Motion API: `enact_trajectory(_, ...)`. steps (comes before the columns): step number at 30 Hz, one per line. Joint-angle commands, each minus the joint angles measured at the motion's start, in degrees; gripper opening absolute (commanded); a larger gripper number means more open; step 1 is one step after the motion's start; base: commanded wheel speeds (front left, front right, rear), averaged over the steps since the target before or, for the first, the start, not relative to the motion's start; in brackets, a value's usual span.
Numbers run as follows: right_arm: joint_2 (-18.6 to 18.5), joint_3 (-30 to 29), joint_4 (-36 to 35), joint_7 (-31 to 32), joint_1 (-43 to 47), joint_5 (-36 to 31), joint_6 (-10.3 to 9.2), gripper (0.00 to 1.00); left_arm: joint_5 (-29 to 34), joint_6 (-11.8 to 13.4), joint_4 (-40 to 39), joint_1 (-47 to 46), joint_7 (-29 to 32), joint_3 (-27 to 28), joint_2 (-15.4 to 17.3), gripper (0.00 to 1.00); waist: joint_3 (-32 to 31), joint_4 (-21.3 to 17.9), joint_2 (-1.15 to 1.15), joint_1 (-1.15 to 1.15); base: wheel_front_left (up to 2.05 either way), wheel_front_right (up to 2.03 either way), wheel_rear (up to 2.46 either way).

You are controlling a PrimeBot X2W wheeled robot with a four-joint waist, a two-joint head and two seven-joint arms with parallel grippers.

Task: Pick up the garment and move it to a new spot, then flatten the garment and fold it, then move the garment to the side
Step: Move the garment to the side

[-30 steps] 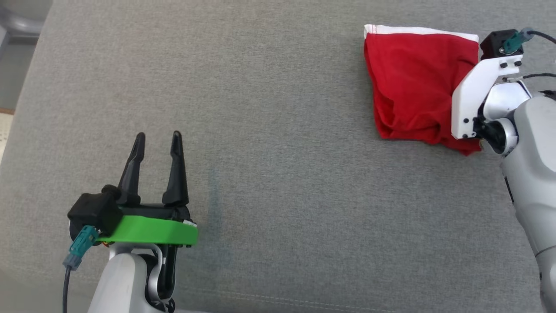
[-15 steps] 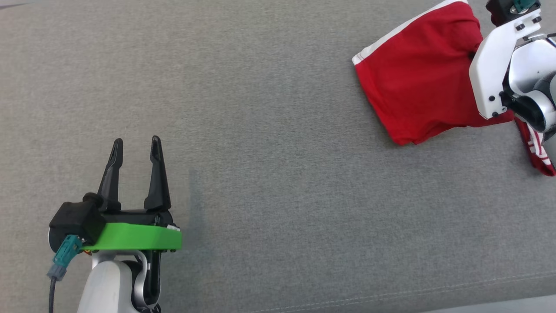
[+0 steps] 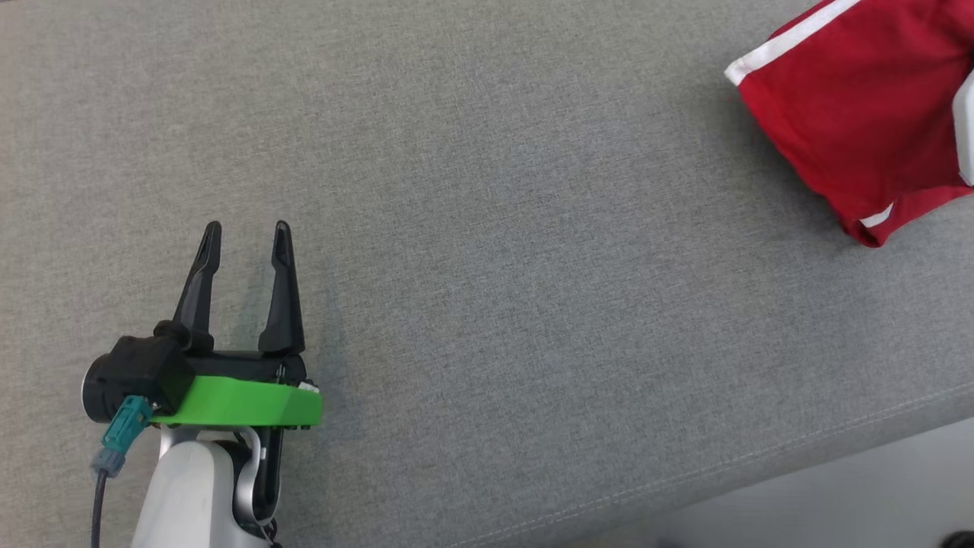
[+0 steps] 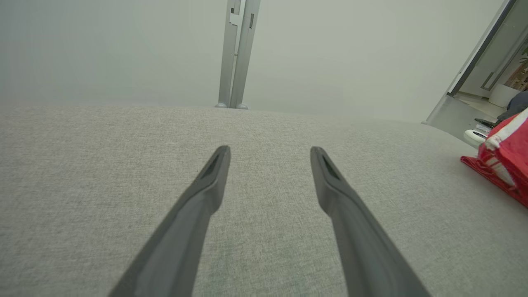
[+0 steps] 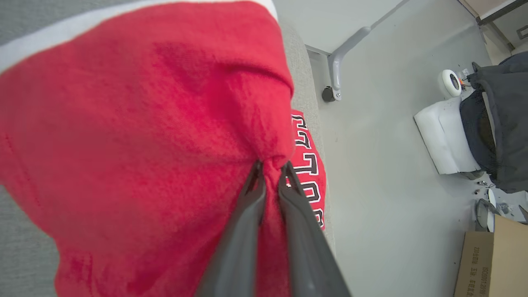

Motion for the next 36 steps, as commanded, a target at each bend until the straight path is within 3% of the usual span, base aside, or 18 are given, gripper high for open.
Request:
enact_trajectory(1, 0.5, -2.2, 1.8, -1.7, -0.1, -0.8, -0.08, 0.00, 0.4, -0.3, 0.1, -1.0, -0.2, 0.2, 0.5, 1.00, 2.0, -0.1, 0.00, 0.00, 0.00, 0.00, 0.00)
enact_trajectory(11, 3.5, -18.6, 12.9, -10.5, 0.5, -6.6, -0.09, 0.00, 1.4, -0.5, -0.7, -1.1, -0.2, 0.2, 1.4, 1.00, 4.4, 2.5, 0.00, 0.00, 0.00, 0.00, 0.00)
enact_trajectory(18, 6.4, -27.5, 15.9, -12.5, 0.4, -13.1, -0.09, 0.00, 1.9, -0.6, -1.1, -0.7, -0.2, -0.1, 1.7, 1.00, 4.7, 3.3, 0.00, 0.00, 0.00, 0.00, 0.00)
enact_trajectory(19, 6.9, -29.2, 16.2, -13.0, 0.4, -14.3, -0.09, 0.62, 1.9, -0.6, -1.0, -0.7, -0.2, -0.2, 1.7, 1.00, 4.5, 3.4, 0.00, 0.00, 0.00, 0.00, 0.00)
enact_trajectory(20, 7.2, -30.3, 16.2, -13.4, 0.6, -16.1, -0.09, 1.00, 1.9, -0.6, -0.8, -0.8, -0.2, -0.3, 1.7, 1.00, 4.3, 3.5, 0.00, 0.00, 0.00, 0.00, 0.00)
enact_trajectory(27, 10.5, -36.8, 14.0, -15.0, 2.5, -22.6, -0.08, 1.00, 1.0, -0.6, 0.0, -0.7, -0.2, -0.9, 1.2, 1.00, 0.5, 4.1, 0.00, 0.00, 0.00, 0.00, 0.00)
enact_trajectory(31, 12.8, -35.2, 10.3, -18.9, 4.8, -21.0, -0.08, 1.00, 0.2, -0.6, 0.9, 1.0, -0.2, -0.9, 0.8, 1.00, -3.3, 4.4, 0.00, 0.00, 0.00, 0.00, 0.00)
enact_trajectory(36, 16.8, -31.0, 0.4, -24.7, 11.2, -16.6, -0.08, 1.00, -1.3, -0.6, 1.6, 2.8, -0.2, 0.1, 0.4, 1.00, -8.2, 4.9, 0.00, 0.00, 0.00, 0.00, 0.00)
